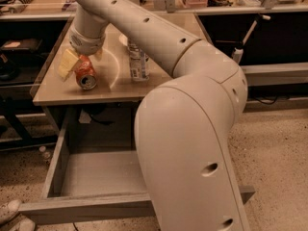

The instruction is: Place coke can into top drawer

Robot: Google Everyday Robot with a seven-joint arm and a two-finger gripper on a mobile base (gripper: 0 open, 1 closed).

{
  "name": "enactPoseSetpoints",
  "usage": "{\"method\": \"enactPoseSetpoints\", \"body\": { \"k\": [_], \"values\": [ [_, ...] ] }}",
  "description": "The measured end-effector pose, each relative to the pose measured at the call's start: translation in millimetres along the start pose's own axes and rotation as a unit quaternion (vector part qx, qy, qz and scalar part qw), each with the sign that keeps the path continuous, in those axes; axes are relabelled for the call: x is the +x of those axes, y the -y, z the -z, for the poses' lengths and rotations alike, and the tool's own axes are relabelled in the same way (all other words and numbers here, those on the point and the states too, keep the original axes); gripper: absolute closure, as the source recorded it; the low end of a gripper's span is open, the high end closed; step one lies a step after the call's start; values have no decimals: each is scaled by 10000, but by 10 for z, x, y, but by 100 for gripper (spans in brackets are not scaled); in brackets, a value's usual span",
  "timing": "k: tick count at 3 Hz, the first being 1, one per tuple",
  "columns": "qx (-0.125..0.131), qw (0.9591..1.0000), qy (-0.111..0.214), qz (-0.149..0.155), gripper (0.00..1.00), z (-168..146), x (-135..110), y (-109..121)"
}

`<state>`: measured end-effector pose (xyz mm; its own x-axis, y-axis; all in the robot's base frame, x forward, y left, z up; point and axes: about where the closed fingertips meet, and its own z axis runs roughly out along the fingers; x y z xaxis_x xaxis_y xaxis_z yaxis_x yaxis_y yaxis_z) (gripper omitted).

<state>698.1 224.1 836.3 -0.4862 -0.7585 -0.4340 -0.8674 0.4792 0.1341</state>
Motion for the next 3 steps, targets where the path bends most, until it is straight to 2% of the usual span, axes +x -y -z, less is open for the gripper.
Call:
{"method": "enactPoseSetpoints", "body": {
  "k": [3],
  "values": [
    [-1, 10000, 0, 1, 89, -1, 0, 0]
  ]
}}
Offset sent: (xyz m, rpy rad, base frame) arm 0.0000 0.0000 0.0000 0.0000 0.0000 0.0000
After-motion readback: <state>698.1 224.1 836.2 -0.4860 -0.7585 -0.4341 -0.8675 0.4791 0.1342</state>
